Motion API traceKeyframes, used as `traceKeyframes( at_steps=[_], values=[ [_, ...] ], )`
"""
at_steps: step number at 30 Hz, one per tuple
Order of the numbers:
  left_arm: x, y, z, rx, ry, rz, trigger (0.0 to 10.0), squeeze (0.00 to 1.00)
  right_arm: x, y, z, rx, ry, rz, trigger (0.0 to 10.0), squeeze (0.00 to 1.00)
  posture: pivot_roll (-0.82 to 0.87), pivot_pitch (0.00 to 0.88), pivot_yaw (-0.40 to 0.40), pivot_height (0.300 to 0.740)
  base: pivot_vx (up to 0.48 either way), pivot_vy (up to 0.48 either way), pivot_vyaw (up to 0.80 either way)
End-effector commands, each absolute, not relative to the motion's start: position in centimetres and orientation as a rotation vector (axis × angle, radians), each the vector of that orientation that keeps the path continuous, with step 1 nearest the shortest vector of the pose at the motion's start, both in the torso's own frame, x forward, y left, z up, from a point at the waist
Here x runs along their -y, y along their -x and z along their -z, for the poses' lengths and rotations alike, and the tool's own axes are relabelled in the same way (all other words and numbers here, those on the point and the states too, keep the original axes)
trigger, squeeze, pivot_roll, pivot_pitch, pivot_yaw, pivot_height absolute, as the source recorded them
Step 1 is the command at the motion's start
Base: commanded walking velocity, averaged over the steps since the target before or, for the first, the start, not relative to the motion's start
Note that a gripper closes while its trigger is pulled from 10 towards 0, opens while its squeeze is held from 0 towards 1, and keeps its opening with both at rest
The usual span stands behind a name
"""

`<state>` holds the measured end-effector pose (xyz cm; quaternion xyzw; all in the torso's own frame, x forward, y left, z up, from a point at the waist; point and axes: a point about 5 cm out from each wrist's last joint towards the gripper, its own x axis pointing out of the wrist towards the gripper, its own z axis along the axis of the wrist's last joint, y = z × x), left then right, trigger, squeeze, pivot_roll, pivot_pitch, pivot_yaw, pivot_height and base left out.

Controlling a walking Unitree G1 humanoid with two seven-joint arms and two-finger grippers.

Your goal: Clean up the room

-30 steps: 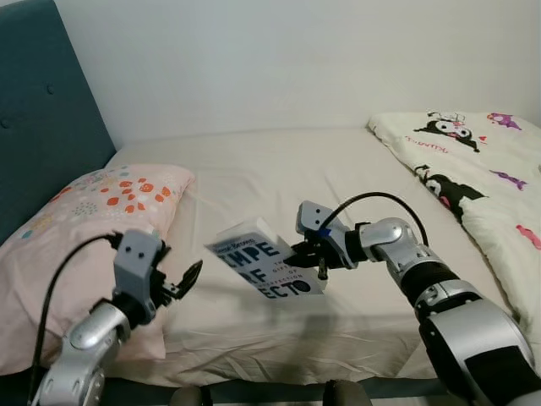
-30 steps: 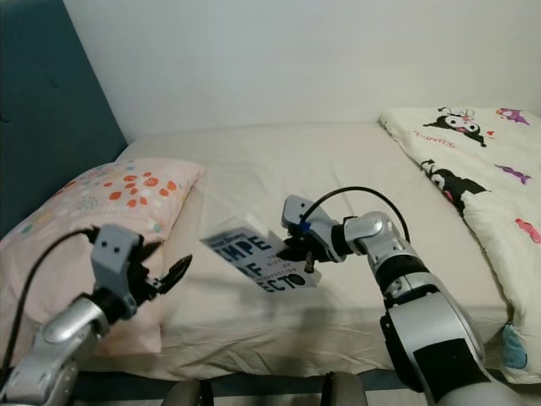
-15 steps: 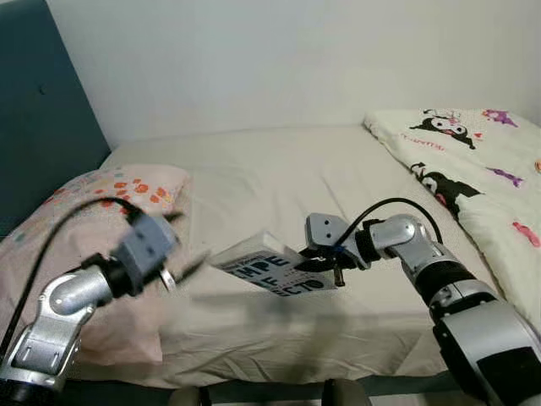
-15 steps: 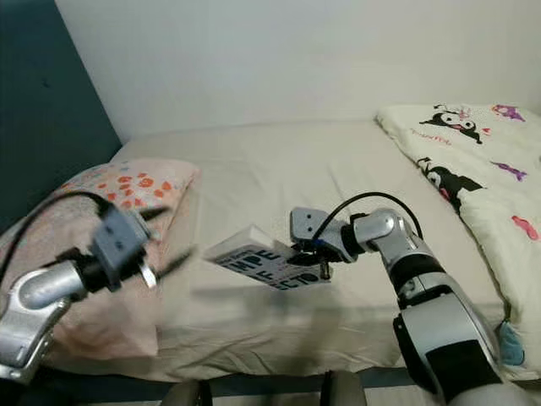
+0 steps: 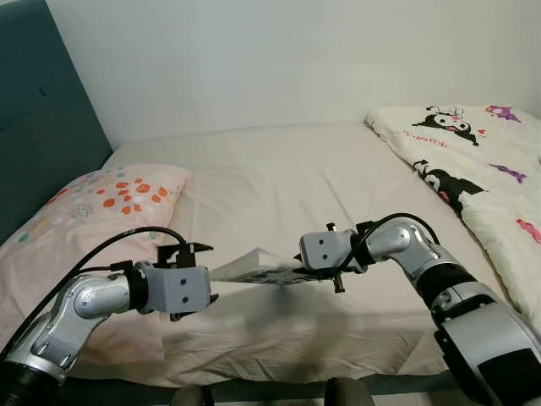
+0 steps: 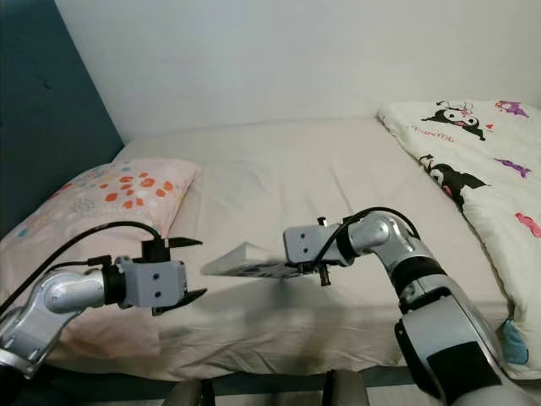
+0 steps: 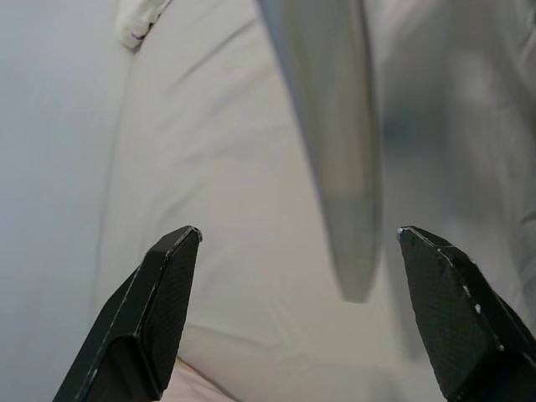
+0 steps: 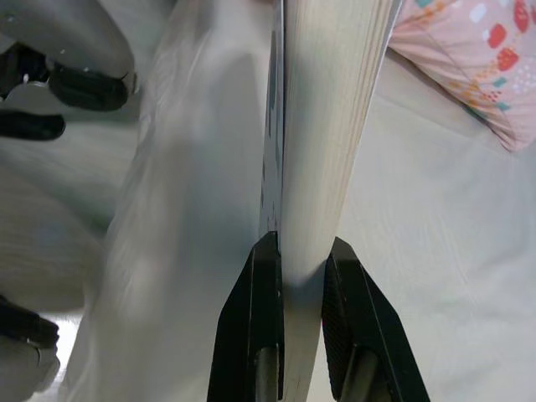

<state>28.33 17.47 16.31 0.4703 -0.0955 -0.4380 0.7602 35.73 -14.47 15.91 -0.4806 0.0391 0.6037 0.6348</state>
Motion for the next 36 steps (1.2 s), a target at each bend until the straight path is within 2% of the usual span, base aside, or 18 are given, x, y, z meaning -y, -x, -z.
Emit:
traceKeyframes(
  at_steps=[1,5,10,13,17,28,36],
  values=[
    [-18.0,-28.7,-16.1,0.181,-1.026,0.918,10.0,0.0,14.0,-35.7,-16.2,-0.045,1.121,-1.392,10.0,0.0,0.09,0.073,-0.006,0.59,0.0,0.0,0.0],
    [-18.5,-29.1,-16.4,0.194,-1.045,0.885,10.0,0.0,13.9,-35.6,-15.9,-0.042,1.135,-1.393,10.0,0.0,0.09,0.072,-0.006,0.59,0.0,0.0,0.0],
    [-17.3,-28.0,-16.2,0.249,-0.995,0.989,10.0,0.0,13.8,-35.9,-16.1,-0.018,1.137,-1.345,10.0,0.0,0.1,0.072,-0.005,0.59,0.0,0.0,0.0],
    [-16.5,-27.0,-15.2,0.234,-0.986,1.089,10.0,0.0,13.5,-36.0,-16.3,0.003,1.145,-1.328,10.0,0.0,0.1,0.072,-0.004,0.59,0.0,0.0,0.0],
    [-16.5,-26.5,-14.5,0.2,-1.019,1.137,10.0,0.0,13.4,-36.1,-16.4,0.007,1.155,-1.328,10.0,0.0,0.1,0.072,-0.004,0.59,0.0,0.0,0.0],
    [-15.1,-27.9,-14.4,0.239,-1.037,1.031,10.0,0.0,12.2,-35.9,-16.1,0.038,1.159,-1.364,10.0,0.0,0.1,0.073,-0.002,0.59,0.0,0.0,0.0],
    [-15.8,-28.5,-15.1,0.24,-1.039,0.992,10.0,0.0,12.2,-35.9,-16.1,0.038,1.161,-1.36,10.0,0.0,0.1,0.072,-0.001,0.59,0.0,0.0,0.0]
  ],
)
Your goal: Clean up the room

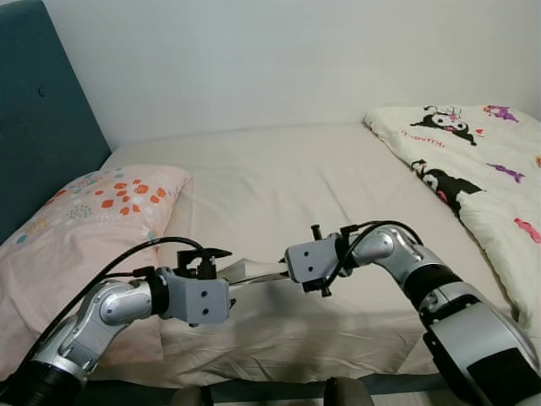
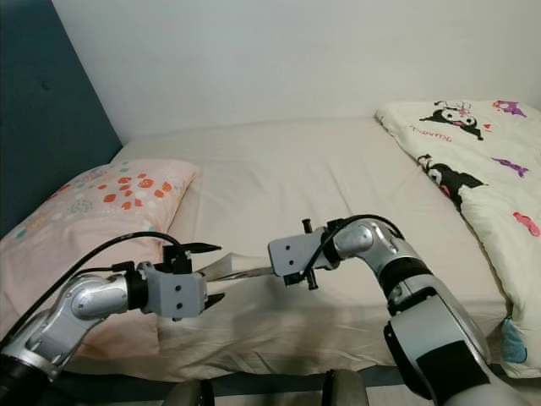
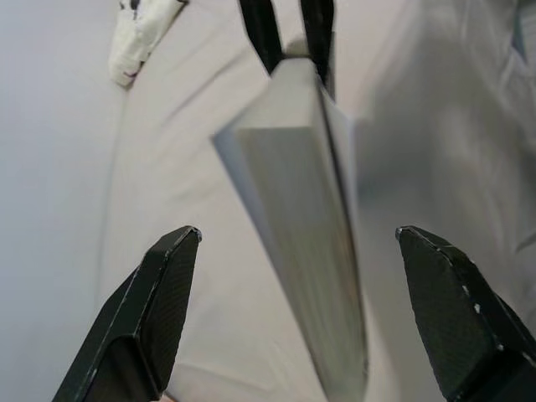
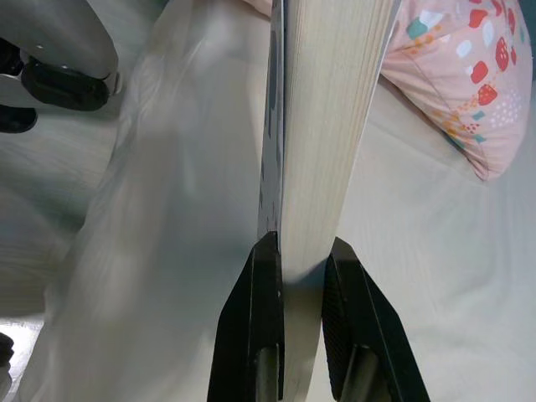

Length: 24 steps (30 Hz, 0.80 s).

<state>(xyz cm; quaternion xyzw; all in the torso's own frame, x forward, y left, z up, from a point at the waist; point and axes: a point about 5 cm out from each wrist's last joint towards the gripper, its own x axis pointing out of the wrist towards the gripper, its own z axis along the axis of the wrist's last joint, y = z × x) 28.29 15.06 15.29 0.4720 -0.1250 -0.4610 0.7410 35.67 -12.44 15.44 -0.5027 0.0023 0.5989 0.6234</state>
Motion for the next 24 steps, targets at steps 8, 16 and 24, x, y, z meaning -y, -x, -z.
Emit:
traceKeyframes(
  at_steps=[8,16,24],
  values=[
    [-14.4,-27.7,-14.9,0.283,-0.989,1.047,10.0,0.0,11.7,-36.1,-16.6,0.076,1.151,-1.331,10.0,0.0,0.1,0.071,0.0,0.59,0.0,0.0,0.0],
    [-13.9,-27.3,-14.3,0.273,-0.981,1.079,10.0,0.0,11.1,-36.3,-17.1,0.115,1.139,-1.32,10.0,0.0,0.1,0.071,0.001,0.59,0.0,0.0,0.0],
    [-13.7,-28.2,-14.4,0.272,-1.005,0.997,10.0,0.0,10.1,-36.0,-17.2,0.153,1.129,-1.362,10.0,0.0,0.1,0.061,0.003,0.59,0.0,0.0,0.0]
  ],
)
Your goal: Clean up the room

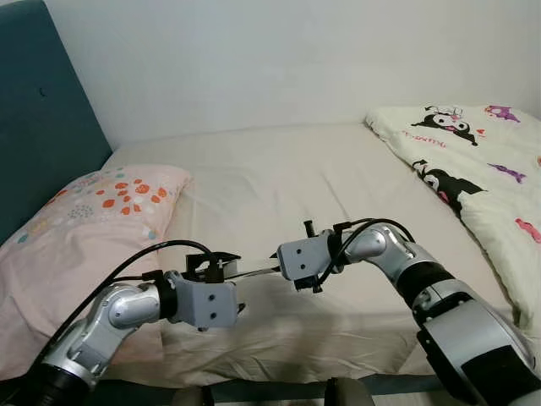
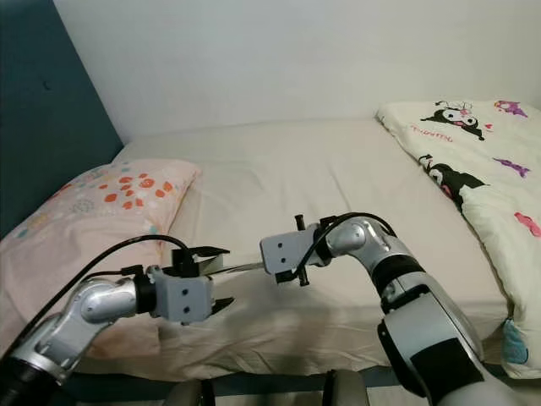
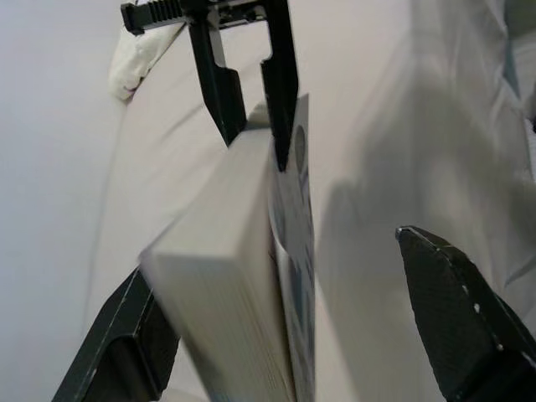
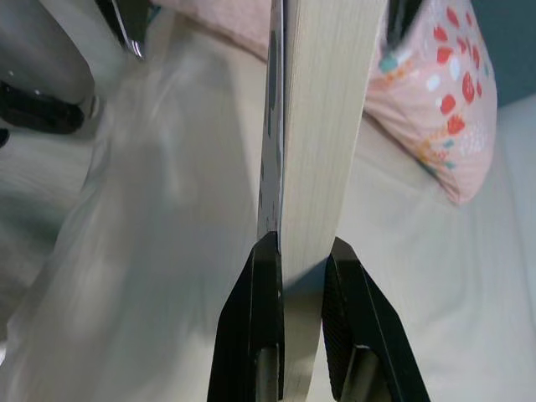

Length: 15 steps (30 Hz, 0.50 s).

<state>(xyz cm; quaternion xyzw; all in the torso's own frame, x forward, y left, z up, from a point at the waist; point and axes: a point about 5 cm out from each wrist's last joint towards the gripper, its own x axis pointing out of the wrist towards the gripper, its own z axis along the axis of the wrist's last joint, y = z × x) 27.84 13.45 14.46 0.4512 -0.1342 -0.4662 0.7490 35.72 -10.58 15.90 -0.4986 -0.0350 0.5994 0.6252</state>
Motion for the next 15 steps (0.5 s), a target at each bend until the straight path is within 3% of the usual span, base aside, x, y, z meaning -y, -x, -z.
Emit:
traceKeyframes(
  at_steps=[1,15],
  values=[
    [-13.66,-28.22,-14.42,0.272,-1.005,0.997,10.0,0.0,10.06,-35.98,-17.2,0.153,1.129,-1.362,10.0,0.0,0.1,0.061,0.003,0.59,0.0,0.0,0.0],
    [-13.9,-29.02,-15.13,0.291,-1.02,0.944,10.0,0.0,9.78,-35.8,-16.96,0.158,1.133,-1.38,10.0,0.0,0.1,0.053,0.004,0.59,0.0,0.0,0.0]
  ],
)
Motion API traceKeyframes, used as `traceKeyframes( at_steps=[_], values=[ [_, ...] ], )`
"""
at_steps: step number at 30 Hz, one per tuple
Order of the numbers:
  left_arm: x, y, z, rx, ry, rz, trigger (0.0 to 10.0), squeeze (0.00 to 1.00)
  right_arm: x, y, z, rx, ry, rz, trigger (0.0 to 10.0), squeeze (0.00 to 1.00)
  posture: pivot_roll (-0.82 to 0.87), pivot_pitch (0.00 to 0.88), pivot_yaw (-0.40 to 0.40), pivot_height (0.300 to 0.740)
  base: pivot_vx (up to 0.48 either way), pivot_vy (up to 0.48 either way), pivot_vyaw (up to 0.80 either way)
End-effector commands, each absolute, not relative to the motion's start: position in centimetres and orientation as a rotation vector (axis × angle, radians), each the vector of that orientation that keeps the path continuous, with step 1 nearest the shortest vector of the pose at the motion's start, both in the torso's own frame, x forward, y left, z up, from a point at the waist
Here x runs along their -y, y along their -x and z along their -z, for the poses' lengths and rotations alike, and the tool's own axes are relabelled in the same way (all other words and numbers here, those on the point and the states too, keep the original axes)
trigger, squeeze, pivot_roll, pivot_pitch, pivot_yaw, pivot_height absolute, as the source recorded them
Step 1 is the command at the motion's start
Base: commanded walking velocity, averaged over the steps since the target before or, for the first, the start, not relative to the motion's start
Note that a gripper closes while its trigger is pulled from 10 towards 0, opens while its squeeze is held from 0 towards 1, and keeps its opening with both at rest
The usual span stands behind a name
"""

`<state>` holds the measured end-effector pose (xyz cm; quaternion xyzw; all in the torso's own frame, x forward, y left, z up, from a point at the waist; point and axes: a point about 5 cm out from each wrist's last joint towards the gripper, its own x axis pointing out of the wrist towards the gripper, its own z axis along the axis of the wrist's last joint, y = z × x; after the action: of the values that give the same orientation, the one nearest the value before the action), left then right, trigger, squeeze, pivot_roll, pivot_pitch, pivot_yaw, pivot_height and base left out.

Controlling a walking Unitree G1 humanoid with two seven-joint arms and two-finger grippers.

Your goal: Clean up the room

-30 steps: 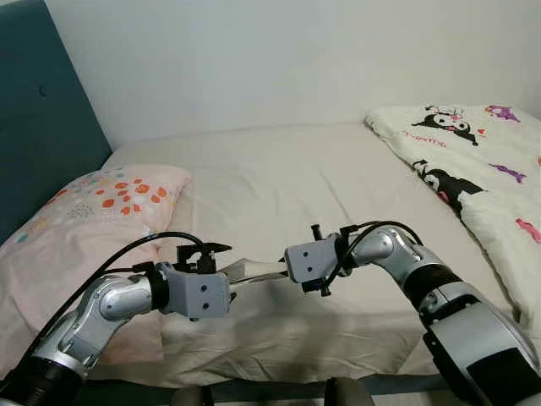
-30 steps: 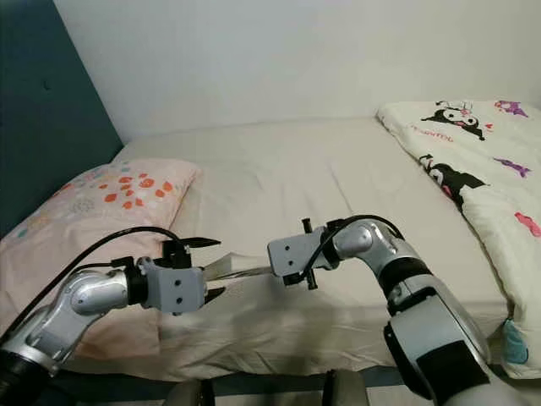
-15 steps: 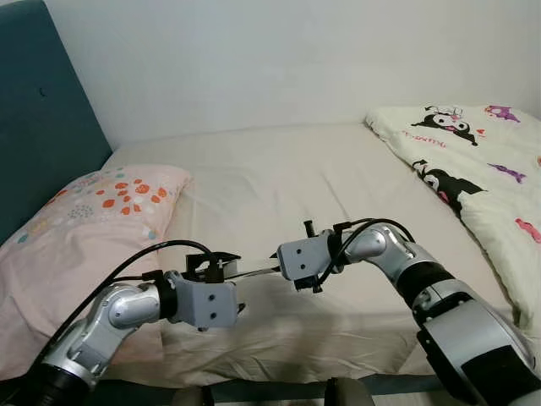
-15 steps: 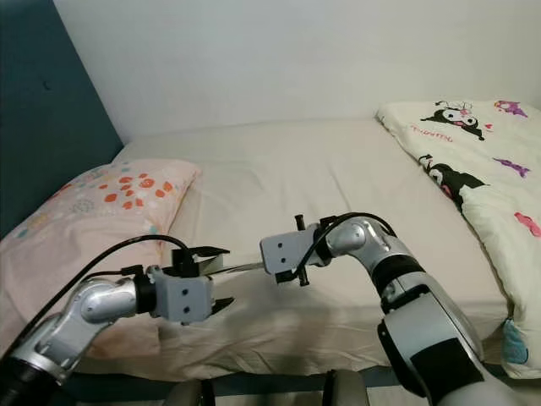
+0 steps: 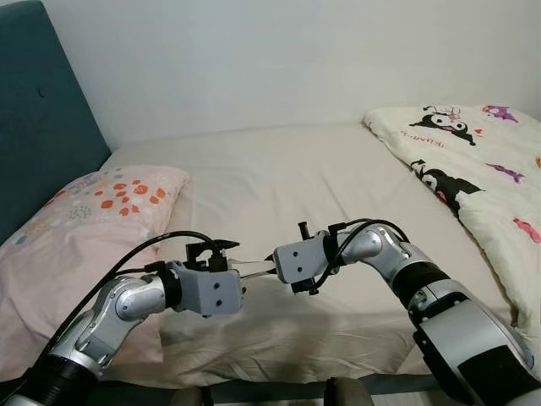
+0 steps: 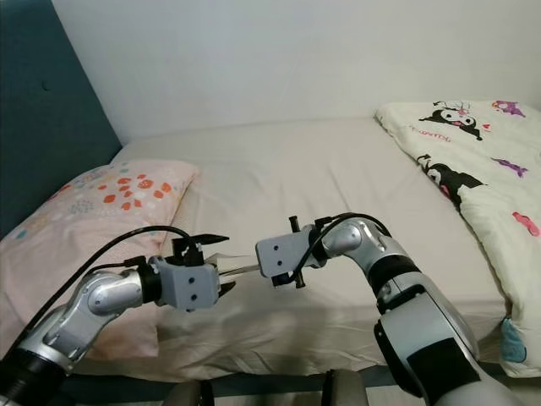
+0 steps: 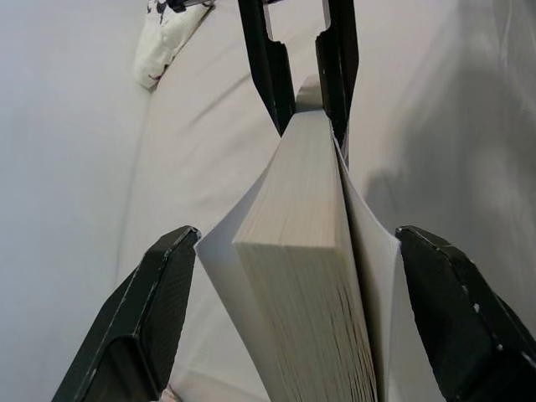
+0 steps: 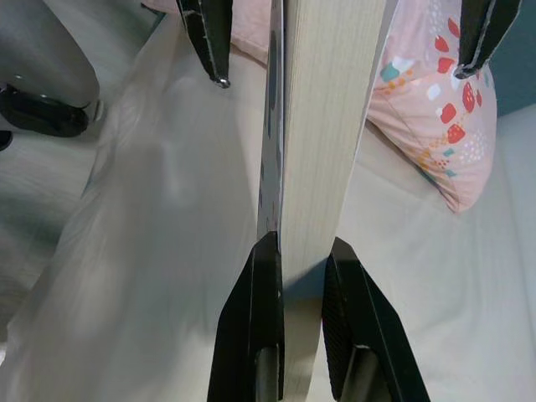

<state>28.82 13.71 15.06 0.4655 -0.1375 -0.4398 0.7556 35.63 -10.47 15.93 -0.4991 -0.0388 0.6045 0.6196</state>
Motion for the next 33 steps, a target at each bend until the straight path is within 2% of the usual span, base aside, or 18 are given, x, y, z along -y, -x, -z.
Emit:
traceKeyframes(
  at_steps=[1,2,3,5,7,9,10,11,20,21,22,24,25,27,28,33],
  values=[
    [-13.9,-29.0,-15.1,0.291,-1.02,0.944,10.0,0.0,9.8,-35.8,-17.0,0.158,1.133,-1.38,10.0,0.0,0.1,0.053,0.004,0.59,0.0,0.0,0.0],
    [-13.9,-29.0,-15.1,0.292,-1.016,0.947,10.0,0.0,9.8,-35.8,-17.0,0.162,1.133,-1.379,10.0,0.0,0.1,0.054,0.005,0.59,0.0,0.0,0.0],
    [-13.8,-28.9,-15.0,0.291,-1.009,0.955,3.2,0.0,9.7,-35.9,-17.2,0.17,1.129,-1.374,10.0,0.0,0.1,0.053,0.006,0.59,0.0,0.0,0.0],
    [-13.7,-28.8,-15.0,0.291,-1.007,0.957,3.2,0.0,9.7,-35.9,-17.2,0.172,1.127,-1.373,10.0,0.0,0.1,0.053,0.006,0.59,0.0,0.0,0.0],
    [-13.7,-28.8,-14.9,0.288,-1.005,0.955,2.5,0.0,9.7,-35.9,-17.2,0.175,1.128,-1.371,10.0,0.0,0.1,0.054,0.004,0.59,0.0,0.0,0.0],
    [-13.7,-28.8,-14.9,0.287,-1.005,0.953,2.5,0.0,9.7,-35.9,-17.3,0.176,1.126,-1.369,10.0,0.0,0.1,0.052,0.004,0.59,0.0,0.0,0.0],
    [-13.8,-28.9,-14.9,0.285,-1.002,0.949,3.8,0.0,9.7,-35.9,-17.3,0.178,1.123,-1.365,10.0,0.0,0.1,0.053,0.004,0.59,0.0,0.0,0.0],
    [-14.0,-28.9,-14.8,0.279,-1.0,0.927,10.0,0.0,9.6,-36.1,-17.4,0.182,1.095,-1.339,10.0,0.0,0.1,0.05,0.001,0.59,0.0,0.0,0.0],
    [-14.7,-28.8,-14.5,0.249,-0.971,0.907,9.8,0.0,9.9,-36.4,-17.7,0.172,1.025,-1.291,10.0,0.0,0.09,0.047,0.003,0.59,0.0,0.0,0.0],
    [-14.7,-28.7,-14.5,0.247,-0.968,0.909,3.0,0.0,10.0,-36.4,-17.8,0.174,1.018,-1.288,10.0,0.0,0.09,0.046,0.005,0.59,0.0,0.0,0.0],
    [-14.7,-28.7,-14.5,0.247,-0.967,0.912,4.4,0.0,10.0,-36.4,-17.8,0.177,1.013,-1.287,10.0,0.0,0.09,0.046,0.005,0.59,0.0,0.0,0.0],
    [-14.6,-28.7,-14.4,0.247,-0.967,0.913,4.4,0.0,10.0,-36.4,-17.9,0.179,1.01,-1.287,10.0,0.0,0.09,0.046,0.005,0.59,0.0,0.0,0.0],
    [-14.5,-28.8,-14.4,0.251,-0.97,0.914,5.1,0.0,9.9,-36.5,-18.0,0.186,1.003,-1.287,10.0,0.0,0.09,0.047,0.006,0.59,0.0,0.0,0.0],
    [-14.4,-28.8,-14.4,0.253,-0.97,0.914,5.1,0.0,9.8,-36.5,-18.1,0.19,0.997,-1.287,10.0,0.0,0.09,0.047,0.006,0.59,0.0,0.0,0.0],
    [-14.2,-28.9,-14.5,0.26,-0.974,0.913,10.0,0.0,9.7,-36.4,-18.1,0.197,0.991,-1.29,10.0,0.0,0.09,0.046,0.006,0.59,0.0,0.0,0.0],
    [-13.9,-29.0,-14.6,0.27,-0.982,0.907,10.0,0.0,9.2,-36.3,-18.2,0.214,0.977,-1.311,10.0,0.0,0.09,0.047,0.005,0.59,0.0,0.0,0.0]
  ],
)
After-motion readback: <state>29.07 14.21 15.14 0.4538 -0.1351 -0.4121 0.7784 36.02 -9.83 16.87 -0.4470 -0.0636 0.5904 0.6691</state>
